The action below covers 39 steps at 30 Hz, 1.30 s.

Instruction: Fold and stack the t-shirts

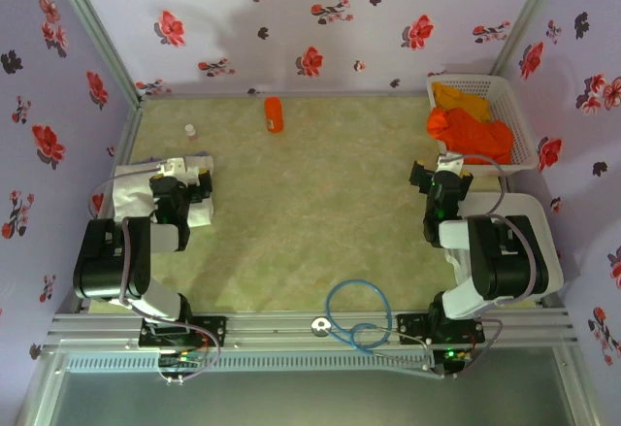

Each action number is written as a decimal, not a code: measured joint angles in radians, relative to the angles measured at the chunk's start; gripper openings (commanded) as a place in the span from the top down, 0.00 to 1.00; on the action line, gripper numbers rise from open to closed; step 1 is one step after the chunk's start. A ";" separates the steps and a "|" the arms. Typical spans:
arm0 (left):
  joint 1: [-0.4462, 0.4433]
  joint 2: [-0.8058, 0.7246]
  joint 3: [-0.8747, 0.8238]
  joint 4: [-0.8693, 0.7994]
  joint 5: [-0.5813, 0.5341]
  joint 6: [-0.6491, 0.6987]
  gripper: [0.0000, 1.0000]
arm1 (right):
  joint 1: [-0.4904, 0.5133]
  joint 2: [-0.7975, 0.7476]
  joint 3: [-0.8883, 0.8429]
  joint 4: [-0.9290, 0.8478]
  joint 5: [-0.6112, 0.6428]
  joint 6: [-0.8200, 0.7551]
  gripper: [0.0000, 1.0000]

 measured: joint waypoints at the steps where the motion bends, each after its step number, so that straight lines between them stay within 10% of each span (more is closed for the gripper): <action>1: 0.000 0.000 0.002 -0.001 0.000 0.000 0.00 | -0.003 0.002 0.000 0.004 -0.003 0.000 0.01; 17: 0.000 0.000 0.002 -0.024 0.003 0.000 0.00 | -0.006 0.002 0.000 0.007 -0.026 -0.002 0.01; 29: 0.000 0.000 -0.034 0.015 0.117 0.049 0.00 | -0.093 0.016 -0.011 0.047 -0.419 -0.031 0.01; 39: 0.005 0.000 -0.015 -0.012 0.121 0.045 0.00 | -0.088 0.024 -0.024 0.000 -0.408 -0.004 0.01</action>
